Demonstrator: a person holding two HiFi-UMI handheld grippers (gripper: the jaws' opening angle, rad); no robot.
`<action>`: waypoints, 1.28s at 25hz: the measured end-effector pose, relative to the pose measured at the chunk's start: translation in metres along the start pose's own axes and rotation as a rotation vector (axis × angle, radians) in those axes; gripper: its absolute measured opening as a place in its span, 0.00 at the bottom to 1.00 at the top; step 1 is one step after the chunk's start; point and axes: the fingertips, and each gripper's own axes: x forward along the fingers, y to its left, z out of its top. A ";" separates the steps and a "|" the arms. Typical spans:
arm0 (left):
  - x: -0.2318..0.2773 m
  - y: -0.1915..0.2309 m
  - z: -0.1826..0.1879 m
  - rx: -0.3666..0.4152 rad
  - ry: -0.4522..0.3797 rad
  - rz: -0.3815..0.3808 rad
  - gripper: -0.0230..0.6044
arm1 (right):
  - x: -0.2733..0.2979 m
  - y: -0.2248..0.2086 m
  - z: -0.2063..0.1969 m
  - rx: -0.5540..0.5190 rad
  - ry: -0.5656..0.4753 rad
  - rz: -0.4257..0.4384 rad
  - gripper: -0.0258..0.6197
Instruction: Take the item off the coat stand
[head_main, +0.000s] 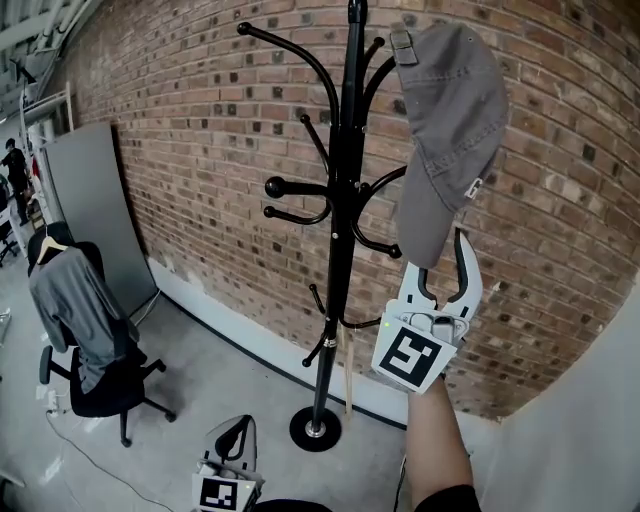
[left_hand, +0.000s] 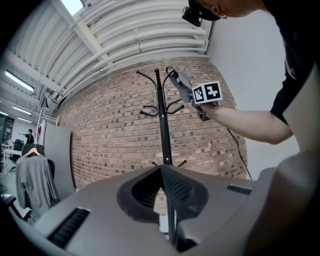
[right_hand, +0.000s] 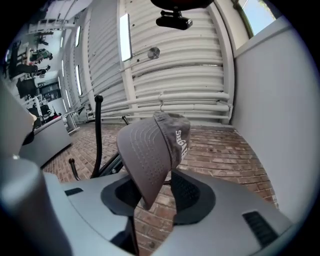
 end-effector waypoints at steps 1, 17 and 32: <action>-0.002 0.002 0.001 -0.005 0.000 0.004 0.08 | 0.000 -0.003 0.005 -0.001 -0.009 -0.016 0.28; -0.015 0.011 0.009 -0.026 -0.043 -0.030 0.08 | 0.033 -0.094 0.073 0.159 -0.034 -0.171 0.09; -0.037 0.037 -0.004 -0.055 0.004 0.014 0.08 | 0.012 -0.186 0.119 0.234 -0.127 -0.308 0.09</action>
